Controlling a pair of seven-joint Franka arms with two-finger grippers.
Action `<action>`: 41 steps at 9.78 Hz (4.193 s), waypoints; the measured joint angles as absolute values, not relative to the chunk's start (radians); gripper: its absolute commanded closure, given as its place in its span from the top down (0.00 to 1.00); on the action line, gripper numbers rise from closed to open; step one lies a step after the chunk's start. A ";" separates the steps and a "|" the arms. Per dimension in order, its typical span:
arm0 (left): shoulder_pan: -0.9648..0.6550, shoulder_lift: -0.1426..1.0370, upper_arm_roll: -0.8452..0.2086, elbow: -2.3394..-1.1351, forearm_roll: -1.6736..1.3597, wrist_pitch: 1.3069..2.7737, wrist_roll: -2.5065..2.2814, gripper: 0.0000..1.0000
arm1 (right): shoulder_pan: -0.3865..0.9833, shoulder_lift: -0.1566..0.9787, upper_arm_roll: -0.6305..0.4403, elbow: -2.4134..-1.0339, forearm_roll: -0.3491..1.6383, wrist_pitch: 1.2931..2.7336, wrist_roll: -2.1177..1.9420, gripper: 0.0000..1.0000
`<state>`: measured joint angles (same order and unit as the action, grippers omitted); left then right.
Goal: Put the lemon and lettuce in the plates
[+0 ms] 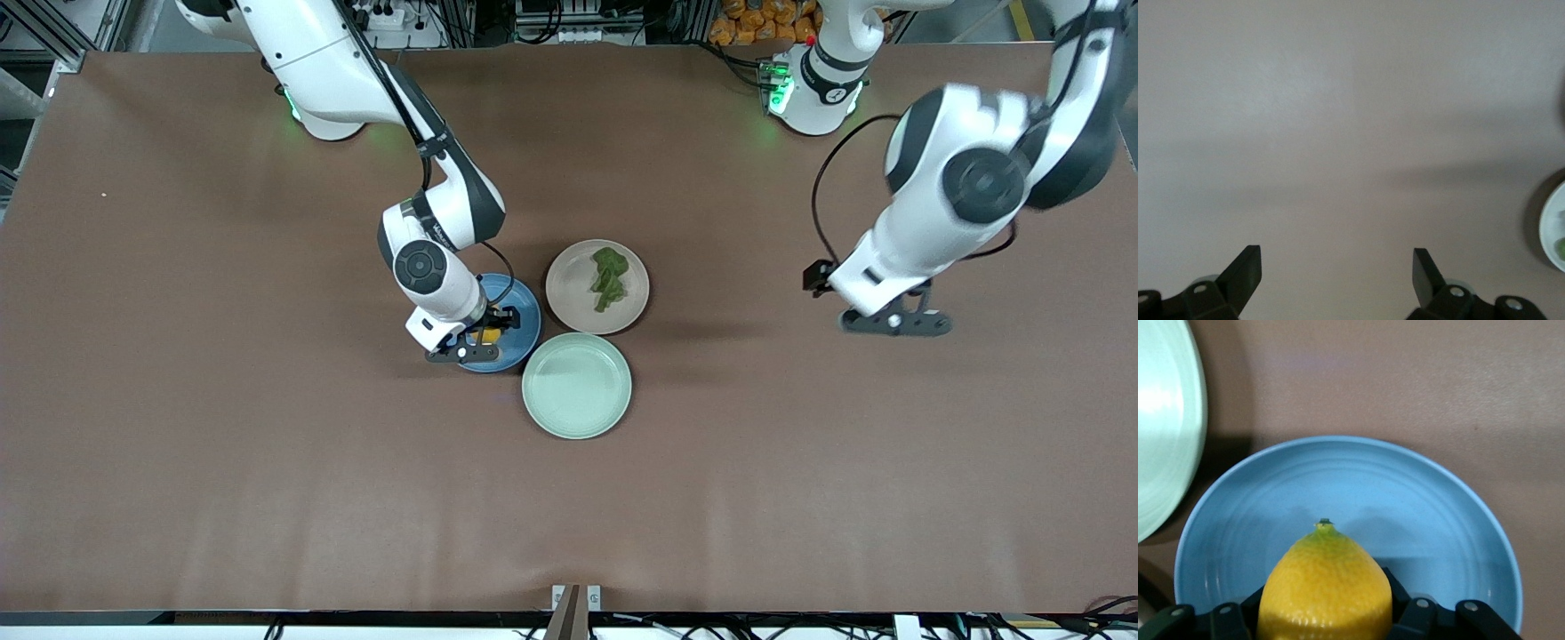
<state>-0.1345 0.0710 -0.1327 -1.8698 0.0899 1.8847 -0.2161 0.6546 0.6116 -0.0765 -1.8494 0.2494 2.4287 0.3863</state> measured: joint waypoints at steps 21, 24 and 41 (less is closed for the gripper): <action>-0.125 -0.031 -0.107 -1.556 -0.005 1.546 -0.216 1.00 | 0.520 0.613 -0.101 -1.538 0.247 2.051 0.358 1.00; -0.125 -0.031 -0.107 -1.554 -0.005 1.546 -0.216 1.00 | 0.486 0.613 -0.104 -1.529 0.152 2.038 0.296 1.00; -0.126 -0.030 -0.133 -1.551 -0.006 1.545 -0.216 1.00 | 0.115 0.288 -0.107 -1.690 0.088 1.860 -0.071 1.00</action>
